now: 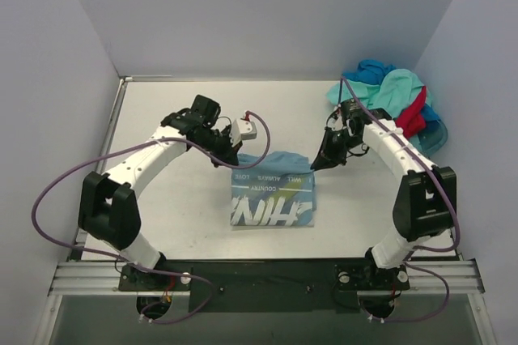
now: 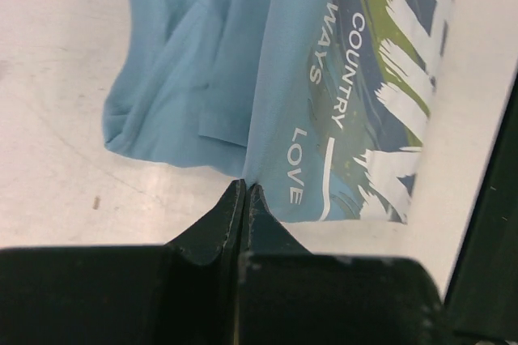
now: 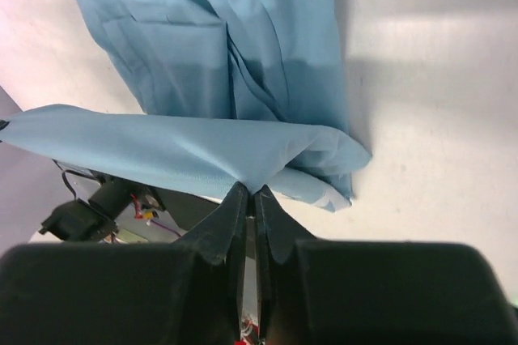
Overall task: Fold and stack the t-shirts
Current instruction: Fold the long partially folded tshirt into a neat square
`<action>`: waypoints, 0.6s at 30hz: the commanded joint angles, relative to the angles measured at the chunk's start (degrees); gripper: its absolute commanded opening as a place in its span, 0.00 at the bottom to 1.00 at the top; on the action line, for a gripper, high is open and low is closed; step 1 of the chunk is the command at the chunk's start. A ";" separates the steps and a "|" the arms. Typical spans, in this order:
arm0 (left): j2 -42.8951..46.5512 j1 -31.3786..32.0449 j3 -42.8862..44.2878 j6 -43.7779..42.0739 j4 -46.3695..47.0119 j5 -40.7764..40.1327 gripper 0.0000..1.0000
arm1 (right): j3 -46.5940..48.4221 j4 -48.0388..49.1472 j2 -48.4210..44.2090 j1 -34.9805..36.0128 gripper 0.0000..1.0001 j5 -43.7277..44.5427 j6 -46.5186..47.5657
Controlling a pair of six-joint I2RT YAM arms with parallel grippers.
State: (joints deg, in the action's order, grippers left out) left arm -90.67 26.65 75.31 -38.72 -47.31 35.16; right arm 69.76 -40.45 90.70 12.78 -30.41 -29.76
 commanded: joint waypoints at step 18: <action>-20.15 -4.68 10.03 16.47 25.42 -3.43 0.00 | 17.26 7.65 23.56 -4.34 0.00 0.79 -0.82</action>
State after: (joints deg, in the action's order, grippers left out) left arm -108.97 22.68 80.27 -27.27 -29.43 32.18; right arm 85.10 -33.78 113.03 9.63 -32.56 -28.77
